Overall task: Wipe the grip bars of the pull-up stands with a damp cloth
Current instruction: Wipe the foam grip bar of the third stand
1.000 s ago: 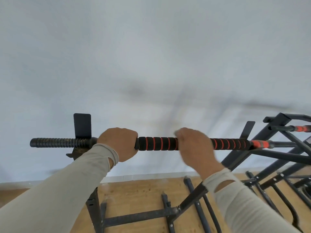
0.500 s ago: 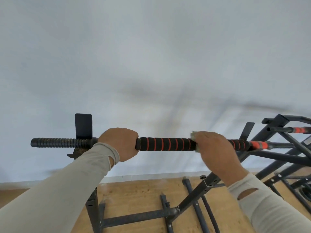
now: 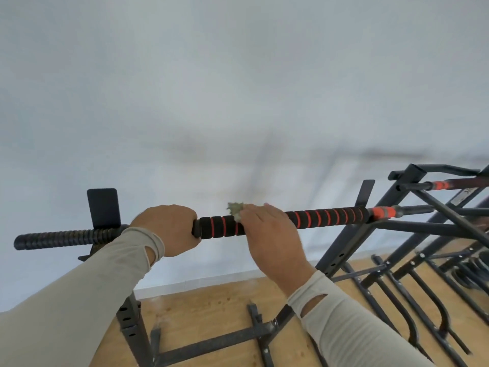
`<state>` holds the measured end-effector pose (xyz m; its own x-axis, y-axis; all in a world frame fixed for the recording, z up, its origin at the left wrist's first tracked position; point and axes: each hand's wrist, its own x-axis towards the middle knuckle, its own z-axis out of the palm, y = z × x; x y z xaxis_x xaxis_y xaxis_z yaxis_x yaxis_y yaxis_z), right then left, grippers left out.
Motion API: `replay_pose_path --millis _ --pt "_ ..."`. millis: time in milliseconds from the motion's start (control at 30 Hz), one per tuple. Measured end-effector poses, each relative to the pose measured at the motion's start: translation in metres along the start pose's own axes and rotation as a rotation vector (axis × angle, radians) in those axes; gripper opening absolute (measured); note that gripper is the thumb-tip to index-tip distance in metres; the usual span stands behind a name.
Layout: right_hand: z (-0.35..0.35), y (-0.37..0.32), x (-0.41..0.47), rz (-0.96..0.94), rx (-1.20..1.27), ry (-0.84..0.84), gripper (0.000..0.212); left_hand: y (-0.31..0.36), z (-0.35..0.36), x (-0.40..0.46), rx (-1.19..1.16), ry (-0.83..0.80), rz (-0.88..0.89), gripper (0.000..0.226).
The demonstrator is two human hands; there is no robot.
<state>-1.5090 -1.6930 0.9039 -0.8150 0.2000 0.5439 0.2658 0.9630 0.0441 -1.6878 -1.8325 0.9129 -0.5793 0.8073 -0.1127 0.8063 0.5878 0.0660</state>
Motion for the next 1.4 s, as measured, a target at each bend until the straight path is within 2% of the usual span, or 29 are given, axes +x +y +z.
replay_pose_path --millis 100,167,233,300,400,467,567,767,867,1000,1067,1133,1167,1200,1300,1400 --pt "-0.032 0.066 0.001 0.18 -0.276 -0.34 0.025 -0.001 0.0 -0.001 -0.02 0.0 0.008 0.025" --pt "-0.056 0.098 0.001 0.331 -0.372 -0.435 0.027 0.001 0.0 -0.002 -0.01 0.021 0.01 0.024" --pt "-0.07 0.112 -0.002 0.448 -0.408 -0.444 0.017 0.002 0.001 -0.003 0.003 0.043 0.007 0.024" --pt "-0.069 0.103 -0.006 0.499 -0.33 -0.37 0.007 0.001 0.0 -0.004 -0.004 0.034 0.009 0.025" --pt "-0.057 0.087 -0.015 0.556 -0.166 -0.261 0.02 0.002 -0.009 -0.007 0.017 -0.06 0.017 0.035" --pt "-0.053 0.09 -0.016 0.552 -0.158 -0.254 0.016 0.011 -0.017 -0.006 0.07 -0.084 0.044 0.049" --pt "-0.05 0.097 -0.014 0.536 -0.144 -0.261 0.013 0.028 -0.023 0.003 0.047 -0.001 0.084 0.058" --pt "-0.045 0.087 -0.013 0.613 0.048 -0.154 0.035 0.034 -0.007 0.013 -0.148 -0.075 0.037 0.039" --pt "-0.031 0.045 0.003 0.503 0.109 -0.145 0.035 0.034 -0.006 0.013 -0.139 -0.041 0.04 0.036" --pt "-0.001 -0.034 0.016 0.204 0.135 -0.085 0.018 0.036 -0.007 0.01 -0.086 -0.006 0.051 0.037" --pt "0.006 -0.031 0.016 0.101 0.123 -0.083 0.017 0.037 -0.006 0.01 -0.078 -0.006 0.049 0.038" --pt "-0.004 -0.005 0.014 0.021 0.031 -0.104 0.026 0.035 -0.007 0.01 -0.089 -0.007 0.046 0.037" --pt "-0.014 0.009 0.013 0.012 -0.04 -0.167 0.032 0.034 -0.007 0.01 -0.099 -0.007 0.046 0.036" --pt "-0.025 0.025 0.013 0.021 -0.122 -0.253 0.036 0.034 -0.007 0.01 -0.109 -0.009 0.047 0.036" --pt "-0.051 0.089 0.006 0.188 -0.354 -0.467 0.023 0.033 -0.006 0.01 -0.125 -0.009 0.053 0.035" --pt "-0.059 0.118 -0.004 0.381 -0.502 -0.431 0.012 0.033 -0.005 0.011 -0.128 -0.018 0.059 0.035"
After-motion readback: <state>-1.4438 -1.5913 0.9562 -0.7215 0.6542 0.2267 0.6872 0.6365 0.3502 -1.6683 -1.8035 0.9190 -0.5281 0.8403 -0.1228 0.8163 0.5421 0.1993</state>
